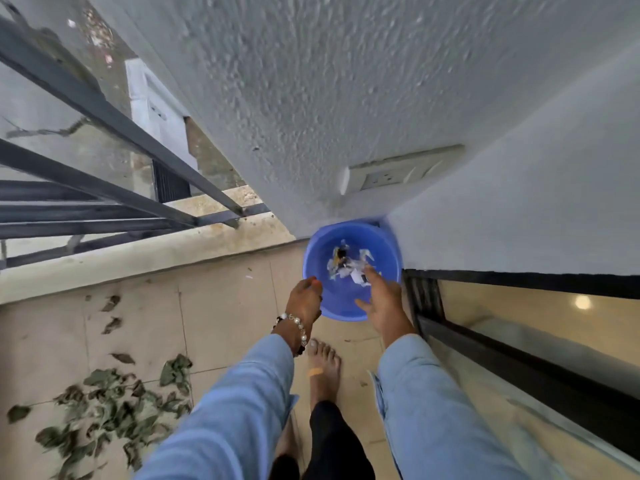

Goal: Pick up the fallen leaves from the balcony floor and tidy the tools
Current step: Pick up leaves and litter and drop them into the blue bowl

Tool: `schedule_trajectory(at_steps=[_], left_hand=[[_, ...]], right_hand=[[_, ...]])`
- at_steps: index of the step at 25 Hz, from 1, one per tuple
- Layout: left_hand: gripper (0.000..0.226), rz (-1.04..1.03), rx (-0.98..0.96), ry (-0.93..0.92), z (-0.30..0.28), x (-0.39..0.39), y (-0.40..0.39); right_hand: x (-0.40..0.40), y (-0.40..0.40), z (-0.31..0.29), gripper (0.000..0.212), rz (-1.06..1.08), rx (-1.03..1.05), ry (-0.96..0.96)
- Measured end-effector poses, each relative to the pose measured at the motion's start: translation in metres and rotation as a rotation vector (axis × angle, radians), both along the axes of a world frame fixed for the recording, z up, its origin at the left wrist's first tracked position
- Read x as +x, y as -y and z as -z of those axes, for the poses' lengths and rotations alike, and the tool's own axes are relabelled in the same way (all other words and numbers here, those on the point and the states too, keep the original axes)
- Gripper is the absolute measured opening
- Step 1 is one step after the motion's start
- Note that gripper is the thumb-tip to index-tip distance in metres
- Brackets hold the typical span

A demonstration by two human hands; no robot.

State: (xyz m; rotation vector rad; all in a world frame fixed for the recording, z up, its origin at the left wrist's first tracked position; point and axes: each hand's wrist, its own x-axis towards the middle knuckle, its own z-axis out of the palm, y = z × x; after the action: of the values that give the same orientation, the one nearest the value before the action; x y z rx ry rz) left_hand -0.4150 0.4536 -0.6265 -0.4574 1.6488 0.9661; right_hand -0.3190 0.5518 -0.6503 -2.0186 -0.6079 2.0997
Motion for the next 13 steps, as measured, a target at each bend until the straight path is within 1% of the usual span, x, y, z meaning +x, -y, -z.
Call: schedule_trajectory(at_steps=[2, 4, 5, 7, 8, 10, 12, 13], left_hand=[[0.021, 0.002, -0.020, 0.023, -0.003, 0.007, 0.010], [0.015, -0.017, -0.025, 0.055, -0.026, 0.014, 0.019], [0.020, -0.024, -0.029, 0.050, -0.042, 0.016, 0.023], [0.021, -0.033, -0.035, -0.008, -0.080, 0.018, 0.032], [0.020, -0.022, -0.037, -0.048, -0.099, 0.018, 0.038], [0.024, 0.016, -0.058, -0.129, -0.141, 0.019, 0.053], [0.025, 0.091, -0.076, -0.249, -0.187, 0.021, 0.073], [0.025, 0.149, -0.075, -0.332, -0.209, 0.020, 0.086]], right_hand=[[0.007, 0.009, -0.013, 0.044, 0.027, -0.017, 0.007], [0.016, 0.020, -0.034, 0.034, 0.043, -0.012, -0.001], [0.018, 0.027, -0.047, 0.028, 0.054, -0.011, -0.013], [0.023, 0.042, -0.083, 0.011, 0.005, -0.016, -0.010], [0.023, 0.049, -0.103, 0.006, -0.033, -0.012, -0.006], [0.022, 0.064, -0.148, 0.004, -0.141, 0.021, 0.014], [0.020, 0.080, -0.194, 0.016, -0.328, 0.108, 0.058], [0.017, 0.089, -0.217, 0.019, -0.446, 0.188, 0.077]])
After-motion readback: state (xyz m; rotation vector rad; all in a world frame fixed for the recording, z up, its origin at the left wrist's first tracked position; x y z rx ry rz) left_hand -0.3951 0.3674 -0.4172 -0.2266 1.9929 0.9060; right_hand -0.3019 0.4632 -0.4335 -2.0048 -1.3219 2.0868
